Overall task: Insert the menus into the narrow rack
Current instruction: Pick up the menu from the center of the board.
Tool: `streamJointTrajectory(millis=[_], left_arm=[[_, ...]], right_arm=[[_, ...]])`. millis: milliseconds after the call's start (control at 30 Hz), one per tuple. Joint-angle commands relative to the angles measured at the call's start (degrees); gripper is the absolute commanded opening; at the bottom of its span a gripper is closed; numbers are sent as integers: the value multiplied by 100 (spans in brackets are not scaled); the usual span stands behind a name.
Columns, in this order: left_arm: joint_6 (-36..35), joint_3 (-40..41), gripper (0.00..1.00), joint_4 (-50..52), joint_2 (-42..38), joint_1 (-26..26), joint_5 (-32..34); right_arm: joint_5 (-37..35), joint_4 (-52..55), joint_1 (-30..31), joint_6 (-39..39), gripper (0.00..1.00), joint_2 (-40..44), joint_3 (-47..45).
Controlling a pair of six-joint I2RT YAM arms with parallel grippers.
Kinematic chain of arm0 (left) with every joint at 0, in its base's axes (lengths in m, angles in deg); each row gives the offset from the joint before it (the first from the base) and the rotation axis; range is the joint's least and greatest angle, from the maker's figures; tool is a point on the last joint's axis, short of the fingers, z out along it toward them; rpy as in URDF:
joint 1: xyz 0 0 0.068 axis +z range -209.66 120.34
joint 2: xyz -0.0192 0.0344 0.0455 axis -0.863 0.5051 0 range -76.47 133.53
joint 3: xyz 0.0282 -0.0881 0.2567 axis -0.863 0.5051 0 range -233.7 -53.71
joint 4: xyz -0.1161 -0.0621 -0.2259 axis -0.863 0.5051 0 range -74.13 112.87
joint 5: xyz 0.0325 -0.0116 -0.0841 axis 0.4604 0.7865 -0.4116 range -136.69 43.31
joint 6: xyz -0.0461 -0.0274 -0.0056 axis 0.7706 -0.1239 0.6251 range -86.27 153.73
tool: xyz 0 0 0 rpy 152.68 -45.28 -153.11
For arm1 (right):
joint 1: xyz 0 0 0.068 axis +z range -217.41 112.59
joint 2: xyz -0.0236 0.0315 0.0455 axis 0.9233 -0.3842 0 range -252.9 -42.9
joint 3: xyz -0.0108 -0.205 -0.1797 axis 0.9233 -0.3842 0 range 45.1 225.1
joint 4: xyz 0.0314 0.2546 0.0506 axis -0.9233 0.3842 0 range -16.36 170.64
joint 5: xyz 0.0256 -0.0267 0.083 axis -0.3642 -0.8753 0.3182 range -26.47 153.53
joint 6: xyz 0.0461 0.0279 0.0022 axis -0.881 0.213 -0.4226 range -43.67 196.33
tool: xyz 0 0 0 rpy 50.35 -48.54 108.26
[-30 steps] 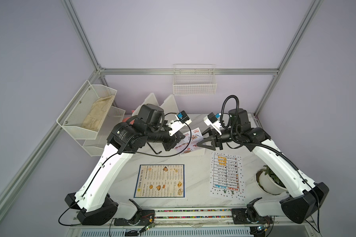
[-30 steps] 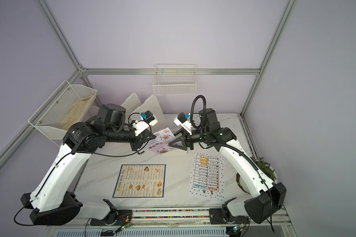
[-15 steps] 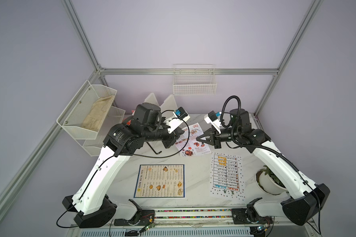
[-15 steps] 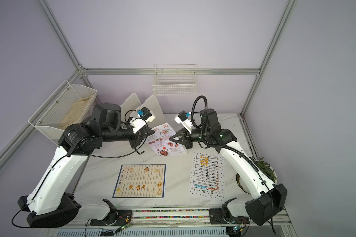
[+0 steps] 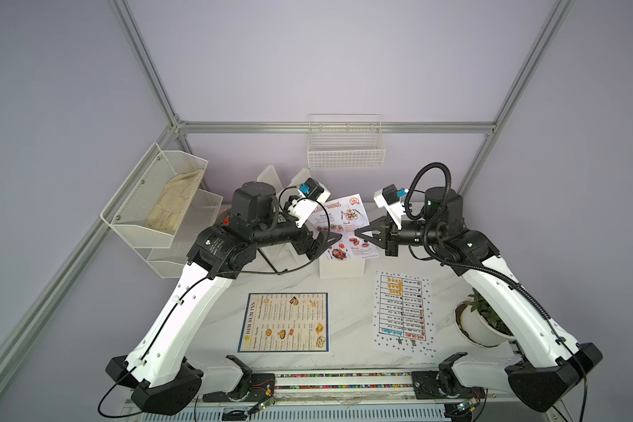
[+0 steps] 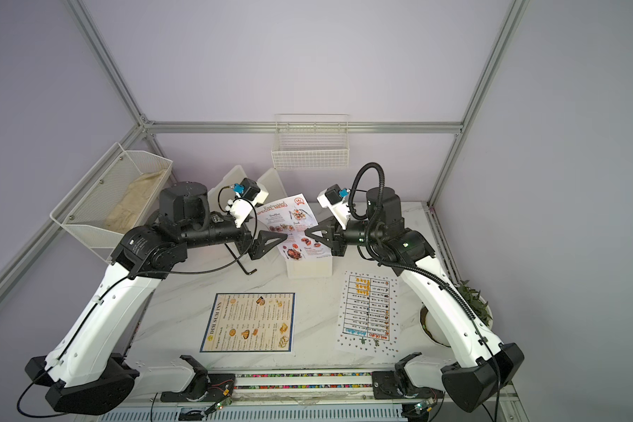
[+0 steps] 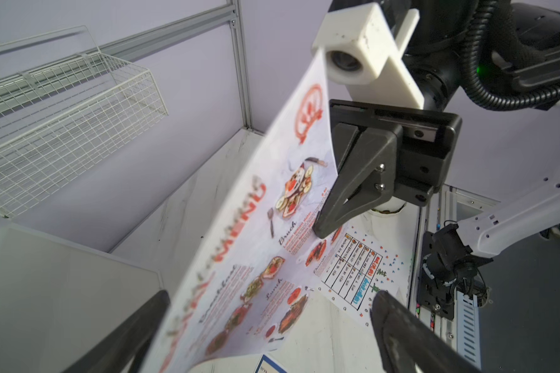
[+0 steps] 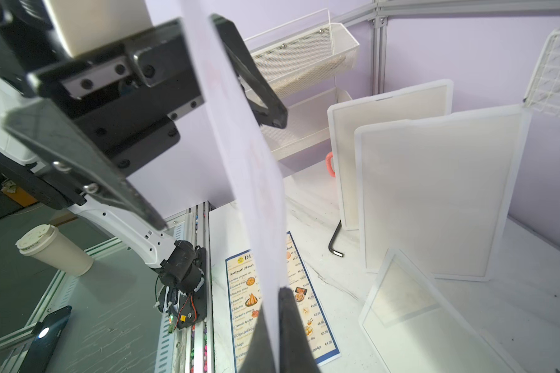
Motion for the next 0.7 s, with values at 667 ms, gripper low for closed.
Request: streamJointTrajectory(millis=[667], left_arm=[[2220, 707, 80, -3529, 503, 1059, -2702]], right_arm=[[-1224, -536, -201, -1047, 0, -589, 1167]])
